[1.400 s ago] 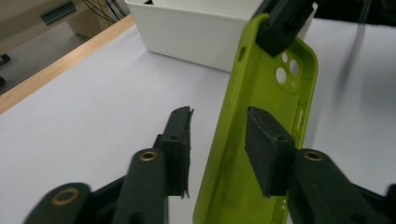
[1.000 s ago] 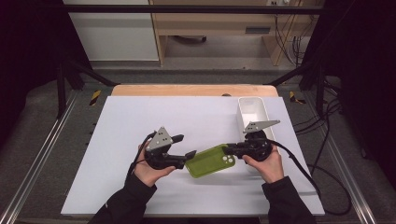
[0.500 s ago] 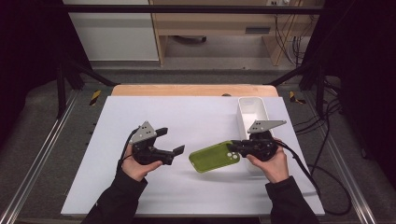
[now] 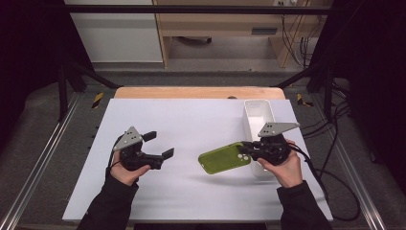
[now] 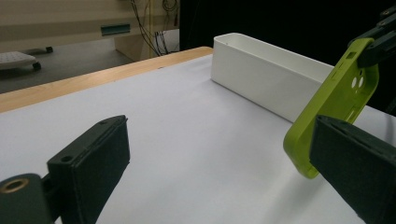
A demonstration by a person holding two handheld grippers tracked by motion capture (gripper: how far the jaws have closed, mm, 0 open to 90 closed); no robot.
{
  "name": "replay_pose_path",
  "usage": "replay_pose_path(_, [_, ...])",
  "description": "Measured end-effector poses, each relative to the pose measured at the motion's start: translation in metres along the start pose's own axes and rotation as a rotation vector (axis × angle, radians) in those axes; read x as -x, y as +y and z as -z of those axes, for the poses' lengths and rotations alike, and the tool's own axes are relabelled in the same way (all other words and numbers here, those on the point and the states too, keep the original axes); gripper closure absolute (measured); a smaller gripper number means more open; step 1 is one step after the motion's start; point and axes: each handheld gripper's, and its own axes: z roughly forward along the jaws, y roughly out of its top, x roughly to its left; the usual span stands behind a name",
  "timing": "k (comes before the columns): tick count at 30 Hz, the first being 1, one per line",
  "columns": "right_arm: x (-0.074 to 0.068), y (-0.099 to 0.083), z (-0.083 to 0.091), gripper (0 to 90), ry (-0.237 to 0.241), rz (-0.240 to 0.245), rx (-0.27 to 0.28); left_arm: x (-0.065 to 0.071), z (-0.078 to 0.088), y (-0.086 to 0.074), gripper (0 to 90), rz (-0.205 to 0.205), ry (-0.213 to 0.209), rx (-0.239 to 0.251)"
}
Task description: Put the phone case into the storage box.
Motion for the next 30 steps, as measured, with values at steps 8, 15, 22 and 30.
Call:
replay_pose_path(8, [-0.001,0.01,0.005,79.6,-0.024,0.035,-0.012,-0.012,0.019,-0.021,4.8,0.001,0.041,-0.005])
replay_pose_path(15, [-0.004,0.023,0.009,79.6,-0.042,0.071,-0.02,-0.022,0.031,-0.038,4.8,0.009,0.077,-0.013])
replay_pose_path(22, [-0.006,0.034,0.013,79.6,-0.061,0.102,-0.025,-0.026,0.034,-0.048,4.4,0.009,0.099,-0.015])
replay_pose_path(30, [-0.003,0.041,0.018,79.6,-0.082,0.124,-0.039,-0.031,0.035,-0.057,3.4,0.004,0.116,-0.019])
